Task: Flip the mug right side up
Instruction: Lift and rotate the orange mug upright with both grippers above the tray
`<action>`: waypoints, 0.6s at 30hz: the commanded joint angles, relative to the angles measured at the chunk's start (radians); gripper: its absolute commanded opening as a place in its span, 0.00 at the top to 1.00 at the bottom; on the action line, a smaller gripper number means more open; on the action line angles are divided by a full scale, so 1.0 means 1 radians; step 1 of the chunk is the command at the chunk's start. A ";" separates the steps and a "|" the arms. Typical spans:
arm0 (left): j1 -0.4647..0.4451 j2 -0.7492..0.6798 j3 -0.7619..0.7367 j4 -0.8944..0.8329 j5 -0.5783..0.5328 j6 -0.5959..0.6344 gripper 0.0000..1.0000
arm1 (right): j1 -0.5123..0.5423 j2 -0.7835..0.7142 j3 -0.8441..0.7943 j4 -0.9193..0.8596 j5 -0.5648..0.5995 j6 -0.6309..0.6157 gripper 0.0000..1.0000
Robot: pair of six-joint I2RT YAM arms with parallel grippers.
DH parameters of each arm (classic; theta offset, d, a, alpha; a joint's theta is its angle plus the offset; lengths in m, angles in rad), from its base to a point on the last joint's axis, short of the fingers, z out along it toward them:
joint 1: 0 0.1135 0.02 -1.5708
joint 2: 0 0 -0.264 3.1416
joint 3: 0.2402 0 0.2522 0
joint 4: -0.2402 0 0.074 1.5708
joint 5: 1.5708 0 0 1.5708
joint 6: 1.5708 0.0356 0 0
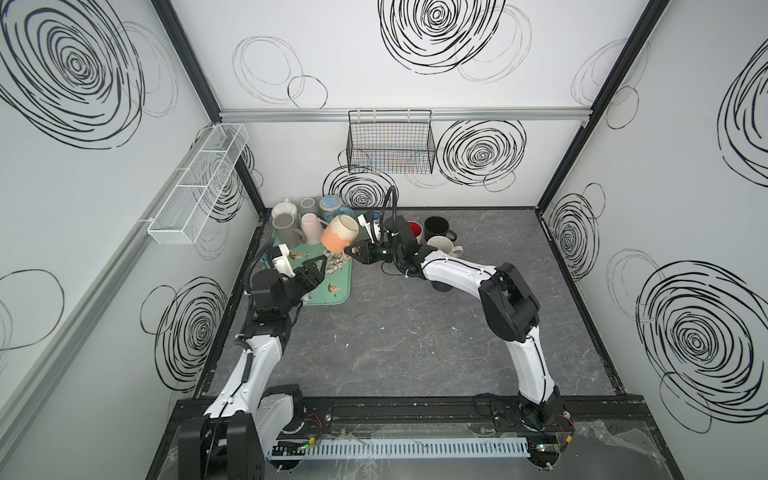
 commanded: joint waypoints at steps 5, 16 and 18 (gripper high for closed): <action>-0.084 0.023 0.062 0.348 0.106 -0.171 0.36 | -0.005 -0.197 -0.031 0.294 -0.109 0.005 1.00; -0.185 0.087 0.129 0.389 0.077 -0.205 0.45 | -0.014 -0.291 -0.152 0.476 -0.176 0.088 1.00; -0.185 0.087 0.125 0.385 0.066 -0.207 0.48 | -0.016 -0.299 -0.163 0.483 -0.175 0.090 1.00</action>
